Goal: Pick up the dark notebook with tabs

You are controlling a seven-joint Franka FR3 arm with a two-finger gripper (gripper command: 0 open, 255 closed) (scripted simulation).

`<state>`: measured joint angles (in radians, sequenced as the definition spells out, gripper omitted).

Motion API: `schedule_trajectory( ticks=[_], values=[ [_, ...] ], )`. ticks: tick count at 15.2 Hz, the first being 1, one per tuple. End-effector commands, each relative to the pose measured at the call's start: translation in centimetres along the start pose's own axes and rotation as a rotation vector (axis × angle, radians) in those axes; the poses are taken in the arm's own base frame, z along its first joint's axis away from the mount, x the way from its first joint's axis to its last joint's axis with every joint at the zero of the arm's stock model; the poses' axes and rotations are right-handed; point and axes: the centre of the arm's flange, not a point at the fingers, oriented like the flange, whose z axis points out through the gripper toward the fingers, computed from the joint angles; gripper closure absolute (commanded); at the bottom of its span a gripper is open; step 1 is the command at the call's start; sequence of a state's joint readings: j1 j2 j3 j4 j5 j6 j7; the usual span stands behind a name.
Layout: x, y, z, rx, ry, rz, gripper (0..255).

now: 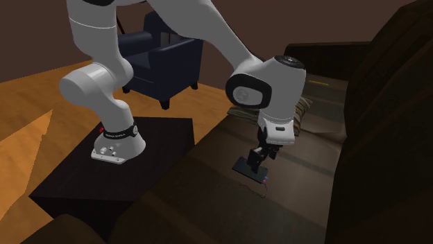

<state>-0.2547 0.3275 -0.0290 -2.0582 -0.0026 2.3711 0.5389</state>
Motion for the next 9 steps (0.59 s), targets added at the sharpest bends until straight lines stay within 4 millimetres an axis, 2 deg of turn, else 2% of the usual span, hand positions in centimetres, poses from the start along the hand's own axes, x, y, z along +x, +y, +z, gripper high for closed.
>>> schedule_trajectory(
  ticks=[1,2,9],
  values=[
    [2.1,0.3,1.5,-0.001,0.005,0.043,0],
    [2.2,0.4,1.6,-0.001,0.005,0.044,0],
    [2.2,0.3,5.6,-0.001,0.005,0.044,0]
  ],
)
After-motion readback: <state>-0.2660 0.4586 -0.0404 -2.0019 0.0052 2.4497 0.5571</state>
